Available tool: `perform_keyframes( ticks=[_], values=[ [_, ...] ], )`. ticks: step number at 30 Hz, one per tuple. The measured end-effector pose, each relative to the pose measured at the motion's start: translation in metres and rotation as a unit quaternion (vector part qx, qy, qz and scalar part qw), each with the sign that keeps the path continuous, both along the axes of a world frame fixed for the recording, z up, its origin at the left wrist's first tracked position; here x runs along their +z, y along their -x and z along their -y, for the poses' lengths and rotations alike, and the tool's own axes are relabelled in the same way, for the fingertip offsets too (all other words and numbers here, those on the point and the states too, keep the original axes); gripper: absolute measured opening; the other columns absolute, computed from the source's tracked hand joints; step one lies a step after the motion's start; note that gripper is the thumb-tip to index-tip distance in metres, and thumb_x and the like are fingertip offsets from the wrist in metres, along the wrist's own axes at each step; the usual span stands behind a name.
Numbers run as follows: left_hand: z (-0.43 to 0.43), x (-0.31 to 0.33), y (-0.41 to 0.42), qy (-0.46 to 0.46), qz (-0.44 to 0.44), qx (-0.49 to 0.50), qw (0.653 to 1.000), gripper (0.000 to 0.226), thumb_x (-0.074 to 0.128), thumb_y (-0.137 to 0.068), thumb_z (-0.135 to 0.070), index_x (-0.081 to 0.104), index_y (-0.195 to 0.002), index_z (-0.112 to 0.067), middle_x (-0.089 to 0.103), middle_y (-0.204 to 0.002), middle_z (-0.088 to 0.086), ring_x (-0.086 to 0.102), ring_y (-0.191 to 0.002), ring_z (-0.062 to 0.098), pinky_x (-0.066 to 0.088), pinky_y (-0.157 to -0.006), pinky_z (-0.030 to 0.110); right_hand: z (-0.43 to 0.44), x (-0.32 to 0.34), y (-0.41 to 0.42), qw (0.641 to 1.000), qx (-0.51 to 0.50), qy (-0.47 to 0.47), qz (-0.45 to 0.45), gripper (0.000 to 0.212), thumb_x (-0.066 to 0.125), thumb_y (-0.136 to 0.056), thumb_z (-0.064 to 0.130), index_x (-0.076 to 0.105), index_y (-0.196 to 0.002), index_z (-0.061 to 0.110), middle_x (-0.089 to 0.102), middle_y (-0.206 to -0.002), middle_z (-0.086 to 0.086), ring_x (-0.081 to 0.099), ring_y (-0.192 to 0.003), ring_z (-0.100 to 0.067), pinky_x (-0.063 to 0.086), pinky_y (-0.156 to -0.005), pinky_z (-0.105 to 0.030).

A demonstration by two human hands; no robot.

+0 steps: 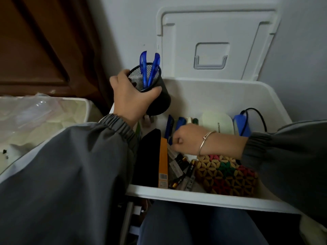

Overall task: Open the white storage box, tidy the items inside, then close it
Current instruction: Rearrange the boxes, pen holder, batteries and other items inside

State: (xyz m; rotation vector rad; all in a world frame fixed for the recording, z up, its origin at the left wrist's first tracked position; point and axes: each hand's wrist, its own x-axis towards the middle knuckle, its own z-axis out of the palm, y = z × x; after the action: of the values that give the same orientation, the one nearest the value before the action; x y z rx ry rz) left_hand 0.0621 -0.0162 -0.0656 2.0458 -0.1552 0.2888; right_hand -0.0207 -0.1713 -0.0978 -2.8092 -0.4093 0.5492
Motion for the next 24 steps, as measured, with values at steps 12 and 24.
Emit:
perform_keyframes(
  ticks=[12, 24],
  values=[
    [-0.003, 0.003, -0.005, 0.013, -0.009, -0.009, 1.000, 0.092, 0.080, -0.061, -0.046, 0.037, -0.135, -0.014, 0.031, -0.123, -0.003, 0.046, -0.099, 0.004, 0.042, -0.080, 0.010, -0.051, -0.018, 0.026, 0.928, -0.198, -0.237, -0.208, 0.026, 0.057, -0.084, 0.021, 0.062, -0.099, -0.001, 0.061, -0.104, -0.021, 0.061, -0.095, -0.033, 0.052, -0.081, -0.038],
    [-0.001, 0.003, -0.003, 0.004, -0.016, -0.021, 1.000, 0.091, 0.081, -0.064, -0.043, 0.036, -0.137, -0.014, 0.031, -0.126, -0.002, 0.044, -0.101, 0.005, 0.035, -0.073, 0.001, -0.078, -0.030, 0.022, 0.895, -0.269, -0.251, -0.254, 0.052, 0.046, -0.089, 0.056, 0.061, -0.093, 0.006, 0.069, -0.101, -0.019, 0.063, -0.075, -0.028, 0.055, -0.074, -0.039]
  ],
)
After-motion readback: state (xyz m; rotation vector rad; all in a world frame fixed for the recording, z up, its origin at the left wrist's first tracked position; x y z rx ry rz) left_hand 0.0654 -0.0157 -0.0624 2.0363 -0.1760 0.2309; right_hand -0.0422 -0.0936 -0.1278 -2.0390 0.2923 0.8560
